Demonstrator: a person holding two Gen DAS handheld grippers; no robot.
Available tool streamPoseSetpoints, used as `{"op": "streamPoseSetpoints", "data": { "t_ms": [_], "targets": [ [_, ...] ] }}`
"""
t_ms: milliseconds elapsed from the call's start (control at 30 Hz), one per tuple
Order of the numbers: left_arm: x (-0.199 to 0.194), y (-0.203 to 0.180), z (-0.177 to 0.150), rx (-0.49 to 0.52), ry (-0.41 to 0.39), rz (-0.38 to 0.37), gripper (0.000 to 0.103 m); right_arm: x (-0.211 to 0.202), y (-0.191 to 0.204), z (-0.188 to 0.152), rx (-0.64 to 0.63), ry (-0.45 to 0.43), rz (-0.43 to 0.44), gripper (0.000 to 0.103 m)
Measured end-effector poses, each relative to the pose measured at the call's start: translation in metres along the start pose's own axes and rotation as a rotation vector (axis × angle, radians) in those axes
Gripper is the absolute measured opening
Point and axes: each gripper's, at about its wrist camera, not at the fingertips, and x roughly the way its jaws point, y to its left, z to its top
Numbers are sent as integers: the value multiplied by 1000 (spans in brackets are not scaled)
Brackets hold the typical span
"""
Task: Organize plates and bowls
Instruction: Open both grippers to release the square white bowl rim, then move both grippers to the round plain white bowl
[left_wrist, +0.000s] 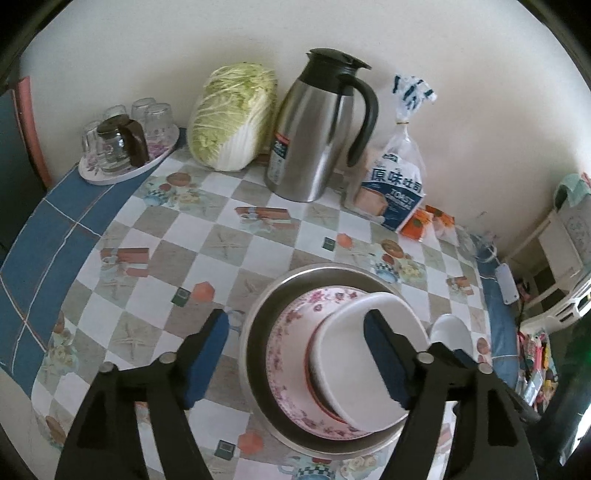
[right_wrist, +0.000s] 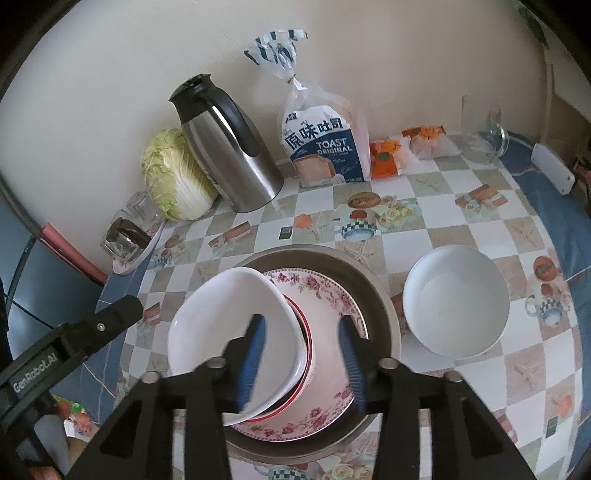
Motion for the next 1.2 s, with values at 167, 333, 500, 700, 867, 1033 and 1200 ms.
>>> {"op": "streamPoseSetpoints", "data": {
  "t_ms": [167, 333, 500, 700, 867, 1033, 1200],
  "targets": [
    [1, 3, 1, -4, -7, 22, 82, -4, 5, 1, -28, -15, -19, 66],
    [2, 4, 1, 1, -9, 33, 90, -2, 6, 2, -59, -14, -57, 70],
    [5, 5, 0, -5, -2, 41, 90, -1, 4, 2, -66, -14, -64, 78],
    [6, 4, -2, -6, -3, 54, 90, 0, -2, 3, -69, -11, -86, 83],
    [3, -1, -2, 0, -18, 58, 90, -3, -10, 6, -51, -16, -83, 87],
    [0, -13, -1, 2, -33, 35, 90, -9, -24, 8, -21, -32, -81, 91],
    [-3, -36, -2, 26, -56, 3, 91, -20, -49, 10, 42, -58, -89, 94]
  ]
}}
